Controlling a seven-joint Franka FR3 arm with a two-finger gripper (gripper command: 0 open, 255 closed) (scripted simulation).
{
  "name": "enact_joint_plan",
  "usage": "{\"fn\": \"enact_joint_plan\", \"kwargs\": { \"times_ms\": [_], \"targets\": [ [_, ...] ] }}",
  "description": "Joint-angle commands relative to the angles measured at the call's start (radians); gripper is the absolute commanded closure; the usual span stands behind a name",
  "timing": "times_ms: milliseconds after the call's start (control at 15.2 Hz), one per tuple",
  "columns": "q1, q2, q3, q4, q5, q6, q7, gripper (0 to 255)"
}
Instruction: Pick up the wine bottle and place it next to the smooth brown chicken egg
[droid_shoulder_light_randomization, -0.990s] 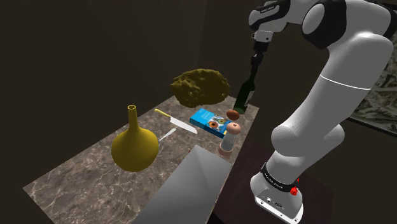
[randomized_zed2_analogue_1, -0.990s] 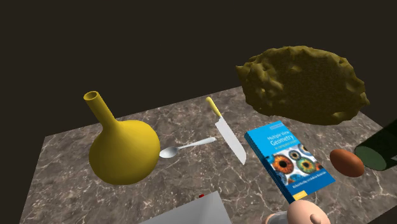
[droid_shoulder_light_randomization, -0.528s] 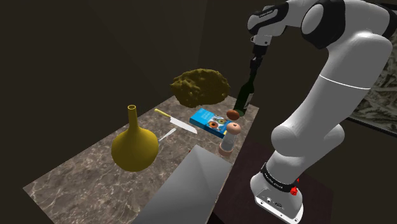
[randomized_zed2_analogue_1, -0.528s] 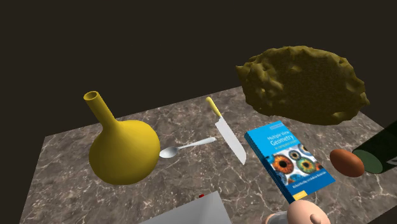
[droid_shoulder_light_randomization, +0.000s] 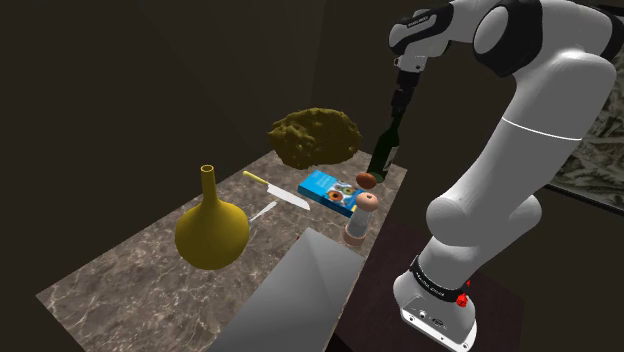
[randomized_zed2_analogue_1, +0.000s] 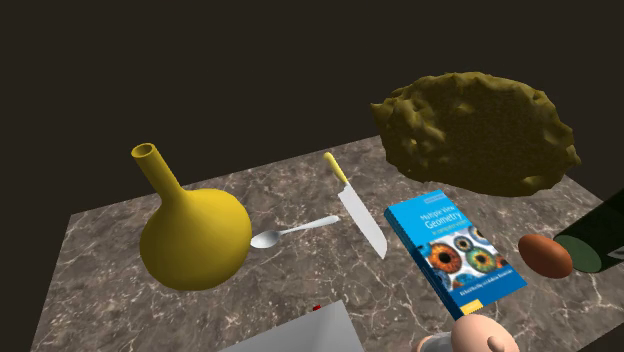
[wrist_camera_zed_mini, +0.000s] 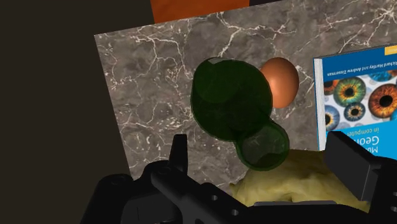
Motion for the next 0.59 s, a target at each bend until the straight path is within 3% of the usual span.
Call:
{"fn": "enact_joint_plan", "kwargs": {
  "times_ms": [0, 264, 528],
  "targets": [
    [0.000, 0.000, 0.000, 0.000, 0.000, 0.000, 0.000, 0],
    [0.002, 0.001, 0.002, 0.129, 0.002, -0.127, -0.002, 0],
    [0.002, 0.001, 0.002, 0.129, 0.002, -0.127, -0.002, 0]
  ]
}}
